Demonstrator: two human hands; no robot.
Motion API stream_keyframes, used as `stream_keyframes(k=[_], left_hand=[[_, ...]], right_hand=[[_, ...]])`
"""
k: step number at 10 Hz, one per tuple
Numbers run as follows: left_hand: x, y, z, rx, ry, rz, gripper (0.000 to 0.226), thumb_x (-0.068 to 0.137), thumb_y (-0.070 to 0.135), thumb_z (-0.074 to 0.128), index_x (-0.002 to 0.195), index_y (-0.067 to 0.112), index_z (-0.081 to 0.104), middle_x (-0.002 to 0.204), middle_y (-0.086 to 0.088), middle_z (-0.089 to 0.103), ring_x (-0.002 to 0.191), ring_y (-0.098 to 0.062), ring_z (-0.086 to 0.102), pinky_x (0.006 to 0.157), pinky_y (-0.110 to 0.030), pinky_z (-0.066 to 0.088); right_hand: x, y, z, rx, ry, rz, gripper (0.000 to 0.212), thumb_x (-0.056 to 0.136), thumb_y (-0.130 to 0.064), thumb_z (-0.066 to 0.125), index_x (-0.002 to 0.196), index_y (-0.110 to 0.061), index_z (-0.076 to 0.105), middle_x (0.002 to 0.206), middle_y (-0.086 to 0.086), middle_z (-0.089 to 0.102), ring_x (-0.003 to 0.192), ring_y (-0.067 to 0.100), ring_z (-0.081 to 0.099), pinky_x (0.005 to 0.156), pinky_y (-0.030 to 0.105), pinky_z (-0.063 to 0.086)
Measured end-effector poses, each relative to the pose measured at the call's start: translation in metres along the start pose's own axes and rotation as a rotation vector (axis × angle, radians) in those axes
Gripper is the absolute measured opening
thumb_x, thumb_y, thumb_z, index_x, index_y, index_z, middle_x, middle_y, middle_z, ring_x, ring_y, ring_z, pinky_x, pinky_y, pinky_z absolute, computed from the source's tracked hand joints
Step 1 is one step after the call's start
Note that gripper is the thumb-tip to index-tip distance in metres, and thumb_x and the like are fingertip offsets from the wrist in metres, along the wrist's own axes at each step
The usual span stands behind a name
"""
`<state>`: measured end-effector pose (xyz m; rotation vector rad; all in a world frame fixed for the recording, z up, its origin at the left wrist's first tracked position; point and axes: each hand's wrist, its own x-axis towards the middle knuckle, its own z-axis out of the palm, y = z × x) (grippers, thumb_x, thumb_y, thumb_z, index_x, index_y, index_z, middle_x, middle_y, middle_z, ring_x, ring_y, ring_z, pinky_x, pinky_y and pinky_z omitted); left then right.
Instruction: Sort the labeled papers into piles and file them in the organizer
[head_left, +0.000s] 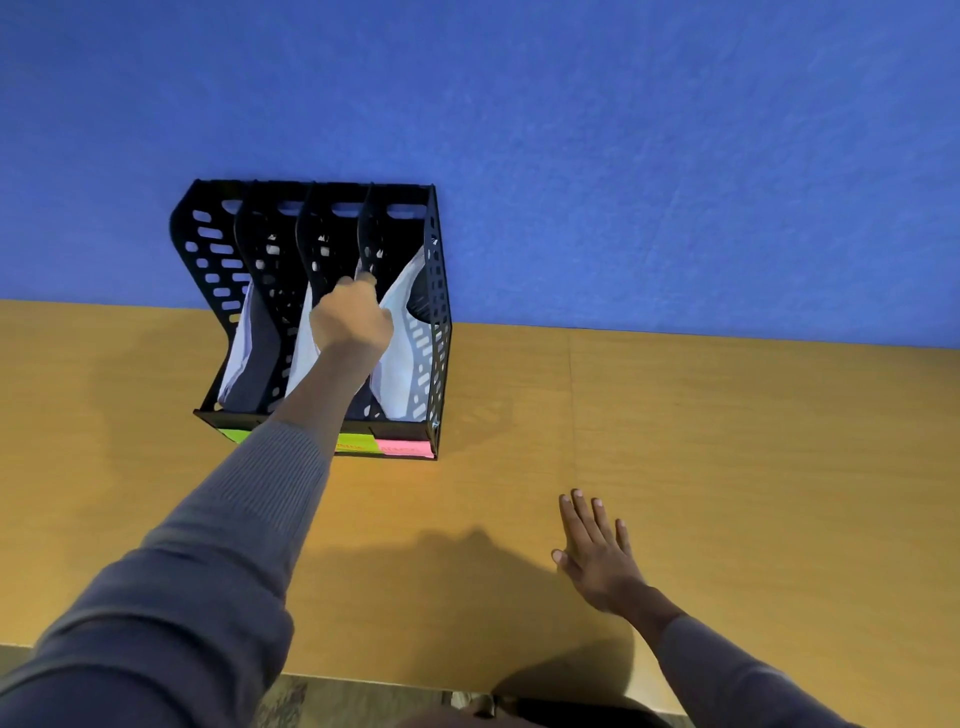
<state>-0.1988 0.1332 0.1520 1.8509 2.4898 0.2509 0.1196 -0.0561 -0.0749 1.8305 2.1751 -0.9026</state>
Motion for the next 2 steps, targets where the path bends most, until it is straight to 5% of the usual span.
stream_keyframes(k=[2], left_hand=[[-0.037,0.005,0.011,-0.023,0.363,0.305,0.048,0.086,0.026,0.058,0.131,0.011,0.05,0.124,-0.012,0.053,0.11,-0.033,0.049,0.088,-0.041,0.038]], right_hand=[[0.003,0.003,0.007,0.0,0.044,-0.004,0.077,0.1,-0.052,0.027,0.144,-0.021,-0.028,0.152,-0.01,-0.033,0.142,0.018,-0.028,0.118,0.048,-0.009]])
